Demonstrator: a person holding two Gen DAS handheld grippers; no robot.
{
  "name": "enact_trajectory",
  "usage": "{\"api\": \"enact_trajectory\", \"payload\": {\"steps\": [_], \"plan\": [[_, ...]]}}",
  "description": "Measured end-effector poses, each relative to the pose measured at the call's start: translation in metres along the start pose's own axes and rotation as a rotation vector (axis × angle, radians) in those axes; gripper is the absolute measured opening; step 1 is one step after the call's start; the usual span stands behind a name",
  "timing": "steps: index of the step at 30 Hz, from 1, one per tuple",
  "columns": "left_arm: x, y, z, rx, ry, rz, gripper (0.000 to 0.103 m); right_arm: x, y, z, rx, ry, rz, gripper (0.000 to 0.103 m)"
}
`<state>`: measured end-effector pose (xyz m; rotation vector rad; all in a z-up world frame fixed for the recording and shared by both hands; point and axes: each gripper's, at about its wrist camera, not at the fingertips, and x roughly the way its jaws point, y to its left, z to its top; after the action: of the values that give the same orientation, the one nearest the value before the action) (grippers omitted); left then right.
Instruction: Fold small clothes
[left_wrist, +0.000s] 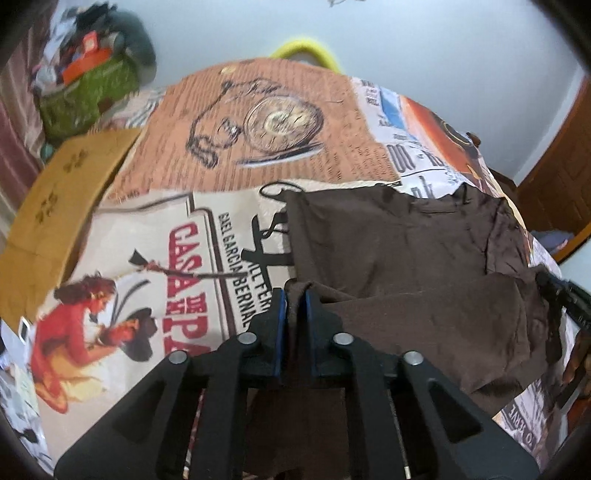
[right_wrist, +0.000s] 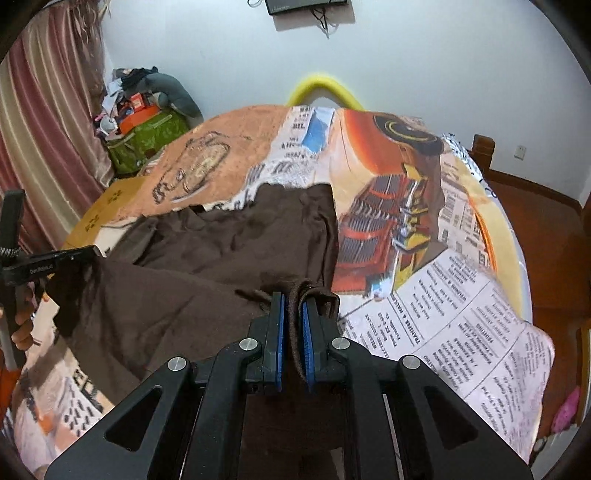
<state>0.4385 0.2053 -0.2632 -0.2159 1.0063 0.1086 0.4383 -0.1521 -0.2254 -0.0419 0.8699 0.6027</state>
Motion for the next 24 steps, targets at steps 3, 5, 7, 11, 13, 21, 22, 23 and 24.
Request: {"api": "enact_trajectory", "payload": {"steps": [3,5,7,11,13,21,22,23,24], "plan": [[-0.008,0.006,0.000,-0.020,-0.006,-0.005,0.047,0.001,-0.002,-0.003,0.005,0.047,-0.004,0.027],[-0.019,0.009,0.000,-0.018,-0.034,-0.008,0.059,-0.003,-0.005,-0.005,0.022,0.042,0.006,0.036],[-0.034,0.013,-0.002,-0.002,-0.060,-0.003,0.064,-0.012,-0.006,-0.007,0.021,0.024,0.004,0.037],[-0.048,0.022,-0.012,0.011,-0.053,0.012,0.064,-0.031,-0.011,-0.009,0.035,0.007,0.013,0.037],[-0.048,0.027,-0.020,0.004,-0.034,0.009,0.064,-0.040,-0.014,-0.013,0.042,0.002,0.013,0.037],[-0.030,0.027,-0.047,-0.013,0.046,-0.048,0.056,-0.032,-0.021,-0.034,0.090,0.040,0.013,0.037],[-0.027,0.026,-0.048,-0.015,0.050,-0.042,0.053,-0.030,-0.022,-0.036,0.101,0.042,0.017,0.037],[-0.022,0.026,-0.049,-0.020,0.056,-0.021,0.046,-0.028,-0.024,-0.037,0.116,0.040,0.024,0.037],[-0.019,0.026,-0.049,-0.024,0.055,-0.006,0.039,-0.027,-0.025,-0.037,0.123,0.036,0.026,0.037]]}}
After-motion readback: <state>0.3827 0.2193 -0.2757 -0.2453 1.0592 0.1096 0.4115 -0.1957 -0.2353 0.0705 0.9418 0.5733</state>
